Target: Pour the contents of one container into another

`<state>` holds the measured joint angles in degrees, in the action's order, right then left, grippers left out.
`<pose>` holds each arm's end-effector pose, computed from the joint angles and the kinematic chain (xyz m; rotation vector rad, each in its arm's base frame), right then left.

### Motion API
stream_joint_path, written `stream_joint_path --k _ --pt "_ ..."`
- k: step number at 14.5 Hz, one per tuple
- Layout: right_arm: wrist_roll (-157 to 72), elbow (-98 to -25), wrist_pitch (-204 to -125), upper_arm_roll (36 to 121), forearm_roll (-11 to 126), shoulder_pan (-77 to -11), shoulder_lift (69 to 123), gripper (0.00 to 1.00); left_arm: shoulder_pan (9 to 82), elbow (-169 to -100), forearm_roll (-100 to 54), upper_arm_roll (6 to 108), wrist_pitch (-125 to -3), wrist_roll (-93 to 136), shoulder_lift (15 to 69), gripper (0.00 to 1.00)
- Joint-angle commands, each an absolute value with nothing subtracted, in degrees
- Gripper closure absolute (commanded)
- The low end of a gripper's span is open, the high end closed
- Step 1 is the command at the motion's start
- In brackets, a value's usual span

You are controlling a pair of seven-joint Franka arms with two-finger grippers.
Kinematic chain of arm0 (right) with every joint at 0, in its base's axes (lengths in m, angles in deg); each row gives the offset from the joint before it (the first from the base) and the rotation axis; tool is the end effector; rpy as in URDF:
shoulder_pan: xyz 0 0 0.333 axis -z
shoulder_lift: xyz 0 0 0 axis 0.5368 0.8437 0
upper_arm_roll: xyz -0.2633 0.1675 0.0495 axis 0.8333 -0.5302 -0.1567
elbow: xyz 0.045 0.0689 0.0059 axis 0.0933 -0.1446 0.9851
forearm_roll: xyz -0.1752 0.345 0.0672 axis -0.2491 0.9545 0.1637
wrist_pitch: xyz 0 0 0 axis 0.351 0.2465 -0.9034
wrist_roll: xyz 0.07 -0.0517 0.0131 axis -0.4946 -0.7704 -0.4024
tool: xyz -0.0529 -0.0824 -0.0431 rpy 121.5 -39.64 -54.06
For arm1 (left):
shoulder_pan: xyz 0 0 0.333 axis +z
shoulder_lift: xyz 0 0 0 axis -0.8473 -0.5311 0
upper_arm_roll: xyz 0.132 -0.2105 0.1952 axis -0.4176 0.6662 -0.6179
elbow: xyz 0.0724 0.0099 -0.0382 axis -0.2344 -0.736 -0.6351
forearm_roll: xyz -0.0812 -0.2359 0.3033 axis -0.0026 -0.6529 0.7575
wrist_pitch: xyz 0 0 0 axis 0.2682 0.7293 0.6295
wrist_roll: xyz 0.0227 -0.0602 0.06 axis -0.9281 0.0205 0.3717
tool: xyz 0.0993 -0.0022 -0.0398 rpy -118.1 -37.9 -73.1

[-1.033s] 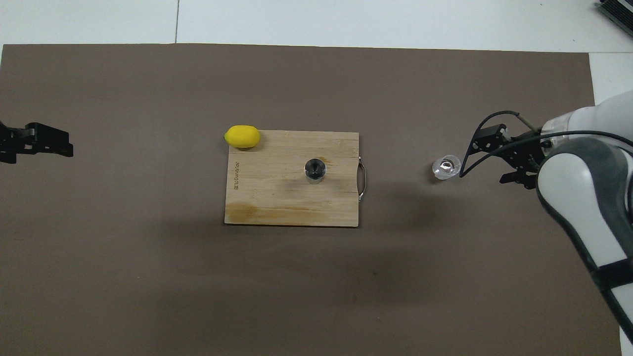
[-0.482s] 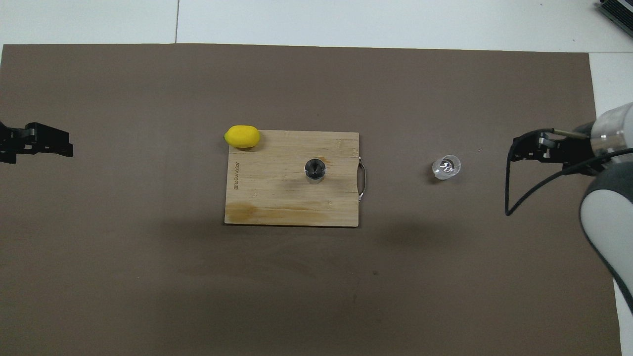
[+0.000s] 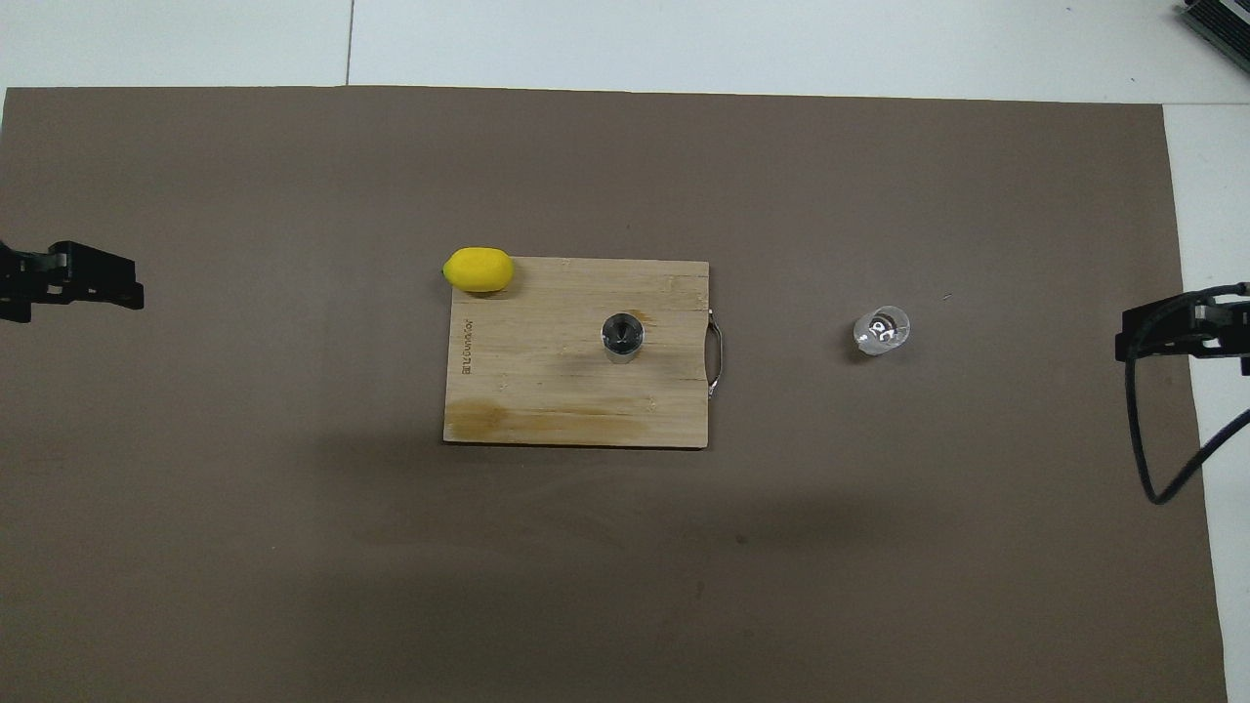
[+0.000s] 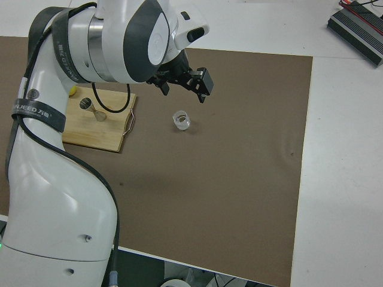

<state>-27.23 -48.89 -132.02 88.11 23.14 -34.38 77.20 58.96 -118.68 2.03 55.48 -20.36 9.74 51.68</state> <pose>0.5241 -0.0109 0.6425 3.0694 -0.2193 -0.0672 0.5619 -0.0055 0.6046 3.1396 0.0903 0.0387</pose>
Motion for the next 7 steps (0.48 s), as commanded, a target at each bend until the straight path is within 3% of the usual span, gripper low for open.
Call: stream_joint_path --k 1,7 --pt "-26.2 -50.3 -132.2 86.9 24.1 -33.9 76.6 0.00 58.5 -118.1 2.7 55.4 -20.1 10.6 51.9 0.00" --pt "-26.1 -50.6 -132.0 91.0 24.3 -36.4 76.3 0.00 58.5 -118.1 2.7 55.4 -20.2 10.7 51.9 0.00"
